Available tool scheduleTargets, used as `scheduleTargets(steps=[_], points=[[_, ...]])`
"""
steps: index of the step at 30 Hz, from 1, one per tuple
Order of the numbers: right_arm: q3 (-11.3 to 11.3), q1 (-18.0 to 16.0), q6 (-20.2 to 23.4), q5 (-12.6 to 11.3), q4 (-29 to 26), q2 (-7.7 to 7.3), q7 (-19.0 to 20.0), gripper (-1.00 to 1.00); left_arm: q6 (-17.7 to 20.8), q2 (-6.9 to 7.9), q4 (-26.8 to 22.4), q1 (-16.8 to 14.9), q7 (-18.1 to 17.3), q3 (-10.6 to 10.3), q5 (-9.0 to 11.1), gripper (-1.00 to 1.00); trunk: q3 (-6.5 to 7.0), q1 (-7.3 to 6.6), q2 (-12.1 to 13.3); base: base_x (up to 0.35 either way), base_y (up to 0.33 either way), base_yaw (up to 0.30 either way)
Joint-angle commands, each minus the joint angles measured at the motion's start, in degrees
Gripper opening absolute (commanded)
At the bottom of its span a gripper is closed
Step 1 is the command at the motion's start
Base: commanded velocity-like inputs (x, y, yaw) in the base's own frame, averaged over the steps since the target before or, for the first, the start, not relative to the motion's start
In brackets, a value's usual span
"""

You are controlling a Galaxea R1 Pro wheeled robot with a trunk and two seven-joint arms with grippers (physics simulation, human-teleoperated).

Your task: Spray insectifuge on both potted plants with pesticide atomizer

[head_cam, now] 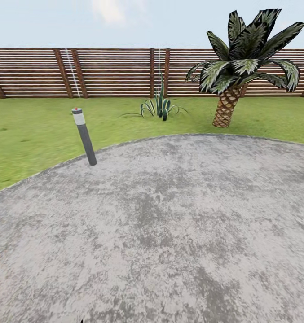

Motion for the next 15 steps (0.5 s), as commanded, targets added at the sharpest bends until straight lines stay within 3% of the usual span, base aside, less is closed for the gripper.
scheduleTargets(steps=[1,15], points=[[-0.1,0.0,-0.1,0.6,0.0,0.02,-0.3,1.00,-0.2,0.00,0.1,0.0,0.0,0.1,0.0,1.00,-0.04,0.03,0.0,0.337,0.000,0.000],[-0.1,0.0,-0.1,0.6,0.0,0.02,-0.3,1.00,-0.2,0.00,0.1,0.0,0.0,0.1,0.0,1.00,-0.04,0.03,0.0,0.337,0.000,0.014]])
